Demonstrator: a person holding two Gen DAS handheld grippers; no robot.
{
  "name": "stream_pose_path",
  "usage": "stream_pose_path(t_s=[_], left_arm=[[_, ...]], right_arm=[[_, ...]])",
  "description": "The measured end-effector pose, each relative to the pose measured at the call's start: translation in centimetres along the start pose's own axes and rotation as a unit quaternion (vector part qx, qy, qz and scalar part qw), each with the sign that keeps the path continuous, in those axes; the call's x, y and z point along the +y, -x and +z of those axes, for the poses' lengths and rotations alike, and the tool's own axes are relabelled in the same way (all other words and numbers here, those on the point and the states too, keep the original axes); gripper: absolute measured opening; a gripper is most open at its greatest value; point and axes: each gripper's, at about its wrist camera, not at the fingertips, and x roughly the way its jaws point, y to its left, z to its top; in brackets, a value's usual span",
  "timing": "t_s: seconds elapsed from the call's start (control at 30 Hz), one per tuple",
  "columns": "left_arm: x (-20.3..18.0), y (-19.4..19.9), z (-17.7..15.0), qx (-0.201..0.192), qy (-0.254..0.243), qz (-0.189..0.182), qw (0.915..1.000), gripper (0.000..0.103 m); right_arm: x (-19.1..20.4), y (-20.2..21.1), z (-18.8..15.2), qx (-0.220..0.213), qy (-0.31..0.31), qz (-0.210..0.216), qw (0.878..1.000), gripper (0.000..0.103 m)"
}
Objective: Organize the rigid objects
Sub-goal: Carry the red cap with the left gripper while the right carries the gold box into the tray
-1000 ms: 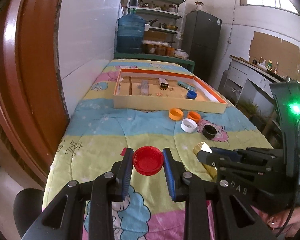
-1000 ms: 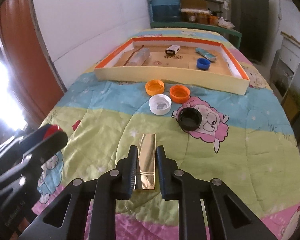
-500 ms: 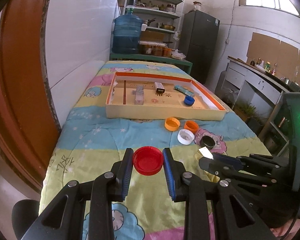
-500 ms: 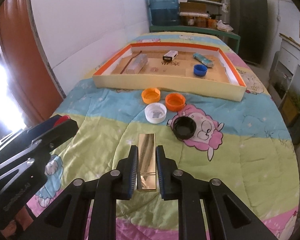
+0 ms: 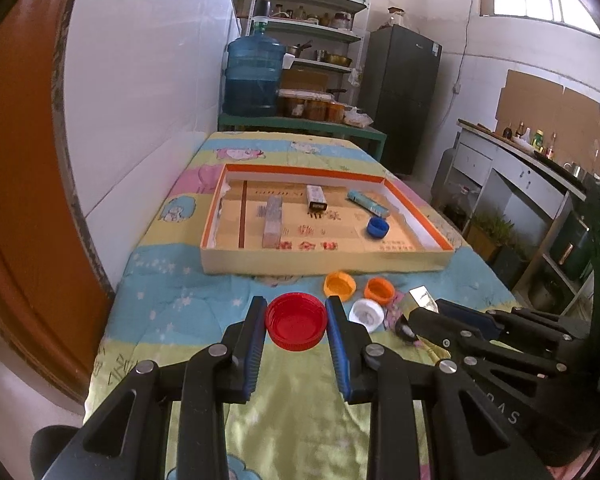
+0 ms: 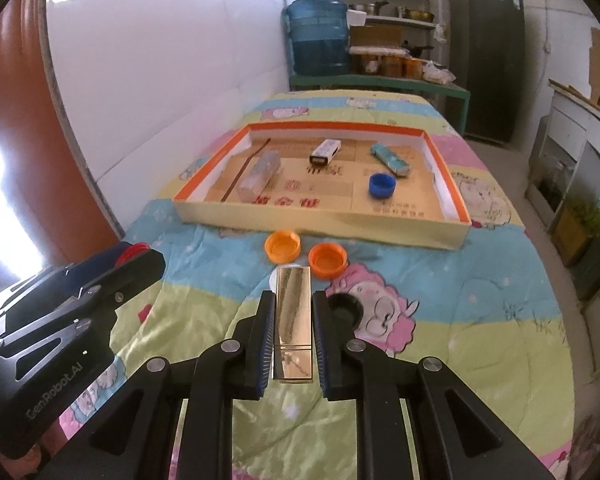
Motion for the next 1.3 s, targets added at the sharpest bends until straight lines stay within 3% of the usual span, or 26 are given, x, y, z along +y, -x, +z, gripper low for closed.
stream_pose_path(t_s=[1.3], left_arm=[[-0.8,-4.5,5.8,0.000,-0.002,0.030,0.9995,0.030]], right_arm=[[-2.2,-1.3,5.4,-0.036,-0.003,-0.006,0.999,0.019]])
